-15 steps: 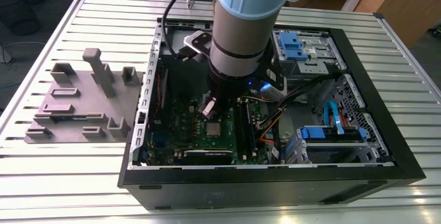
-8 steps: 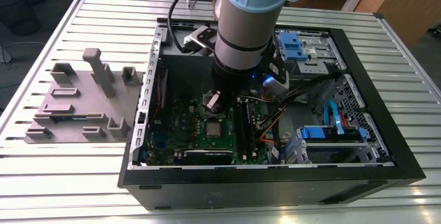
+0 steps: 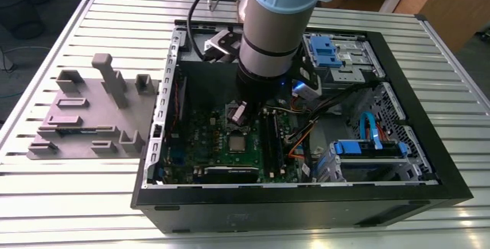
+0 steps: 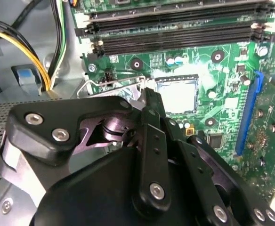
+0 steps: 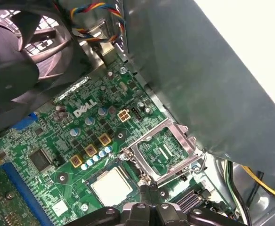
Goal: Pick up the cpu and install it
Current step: 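Close the cpu cover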
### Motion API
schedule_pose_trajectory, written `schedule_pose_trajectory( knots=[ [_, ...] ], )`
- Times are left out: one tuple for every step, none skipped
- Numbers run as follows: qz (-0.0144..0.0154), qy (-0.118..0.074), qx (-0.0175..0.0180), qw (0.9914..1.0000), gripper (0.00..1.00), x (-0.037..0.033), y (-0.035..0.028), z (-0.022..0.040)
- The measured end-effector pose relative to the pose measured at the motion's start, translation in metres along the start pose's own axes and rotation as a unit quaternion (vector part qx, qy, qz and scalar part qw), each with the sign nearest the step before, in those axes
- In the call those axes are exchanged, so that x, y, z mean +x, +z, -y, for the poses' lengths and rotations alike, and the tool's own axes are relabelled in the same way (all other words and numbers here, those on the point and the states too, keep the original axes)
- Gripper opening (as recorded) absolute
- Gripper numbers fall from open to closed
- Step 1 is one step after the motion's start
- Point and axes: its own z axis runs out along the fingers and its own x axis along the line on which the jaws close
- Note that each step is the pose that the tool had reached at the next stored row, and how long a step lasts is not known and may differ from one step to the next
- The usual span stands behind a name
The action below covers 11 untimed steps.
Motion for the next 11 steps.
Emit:
schedule_pose_trajectory(
  knots=[
    [-0.0001,0.0,0.0,1.0,0.1,-0.0011,0.0,0.0008],
    [-0.0001,0.0,0.0,1.0,0.1,-0.0025,0.0,0.0014],
    [-0.0001,0.0,0.0,1.0,0.1,-0.0039,0.0001,0.0013],
    [-0.0001,0.0,0.0,1.0,0.1,-0.0056,0.0003,0.0008],
    [0.0,0.0,0.0,1.0,0.1,-0.0074,0.0005,0.0004],
    [0.0001,0.0,-0.0001,1.0,0.1,-0.0092,0.0008,-0.0002],
    [0.0006,0.0,-0.0005,1.0,0.1,-0.0109,0.001,-0.0006],
    [0.0022,0.0,-0.0017,1.0,0.1,-0.012,0.0014,-0.0009],
    [0.0062,0.0,-0.0047,0.99997,0.1,-0.0127,0.0019,-0.0009],
    [0.0116,-0.001,-0.0088,0.99989,0.1,-0.0131,0.0024,-0.0008],
    [0.0172,-0.001,-0.013,0.99977,0.1,-0.0135,0.0028,-0.0007]
  ],
)
